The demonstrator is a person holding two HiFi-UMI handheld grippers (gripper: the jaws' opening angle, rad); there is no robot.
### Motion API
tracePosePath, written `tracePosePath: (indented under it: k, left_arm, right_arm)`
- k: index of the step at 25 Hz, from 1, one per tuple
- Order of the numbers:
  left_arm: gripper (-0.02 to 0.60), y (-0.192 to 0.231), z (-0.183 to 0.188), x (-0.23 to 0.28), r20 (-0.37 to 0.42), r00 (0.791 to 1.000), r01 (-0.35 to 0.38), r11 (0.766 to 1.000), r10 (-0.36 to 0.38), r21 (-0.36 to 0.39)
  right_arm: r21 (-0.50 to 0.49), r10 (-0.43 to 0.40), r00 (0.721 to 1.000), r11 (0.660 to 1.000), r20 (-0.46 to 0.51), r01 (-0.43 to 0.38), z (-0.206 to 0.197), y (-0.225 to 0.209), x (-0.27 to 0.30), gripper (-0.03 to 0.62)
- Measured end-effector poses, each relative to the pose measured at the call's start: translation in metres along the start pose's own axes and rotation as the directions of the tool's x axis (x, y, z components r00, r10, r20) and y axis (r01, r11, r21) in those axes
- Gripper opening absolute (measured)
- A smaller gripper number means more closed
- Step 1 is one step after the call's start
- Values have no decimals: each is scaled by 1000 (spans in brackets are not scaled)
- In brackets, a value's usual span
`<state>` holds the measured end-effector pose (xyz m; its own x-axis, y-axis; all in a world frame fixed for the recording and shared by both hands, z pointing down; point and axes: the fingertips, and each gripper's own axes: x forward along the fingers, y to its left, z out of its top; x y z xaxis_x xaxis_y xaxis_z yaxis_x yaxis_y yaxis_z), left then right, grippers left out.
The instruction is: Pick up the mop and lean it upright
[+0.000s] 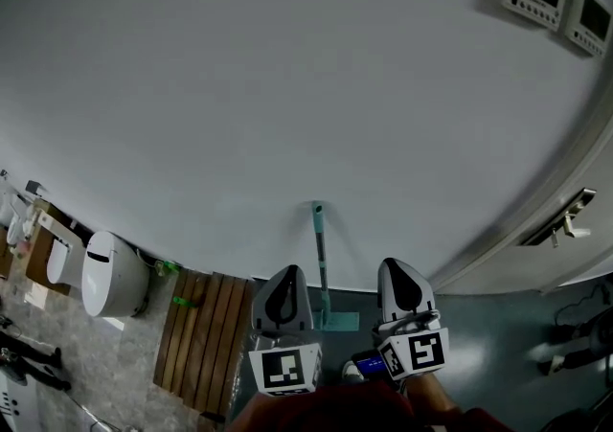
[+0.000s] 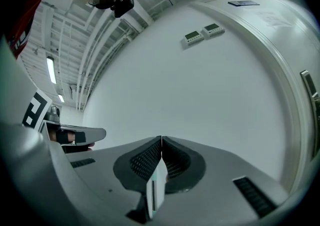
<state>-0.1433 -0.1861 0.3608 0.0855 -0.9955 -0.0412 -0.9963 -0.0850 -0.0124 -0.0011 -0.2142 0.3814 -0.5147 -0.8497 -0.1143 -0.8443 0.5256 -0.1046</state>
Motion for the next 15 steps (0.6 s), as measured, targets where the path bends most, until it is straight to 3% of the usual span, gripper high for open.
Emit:
tracePosePath:
  k: [15]
  left_arm:
    - [14, 3, -14, 2, -37, 999, -14, 1000, 15, 14]
  right_arm:
    - [-2, -3, 1000, 1000, 1, 3, 1, 1, -3, 18]
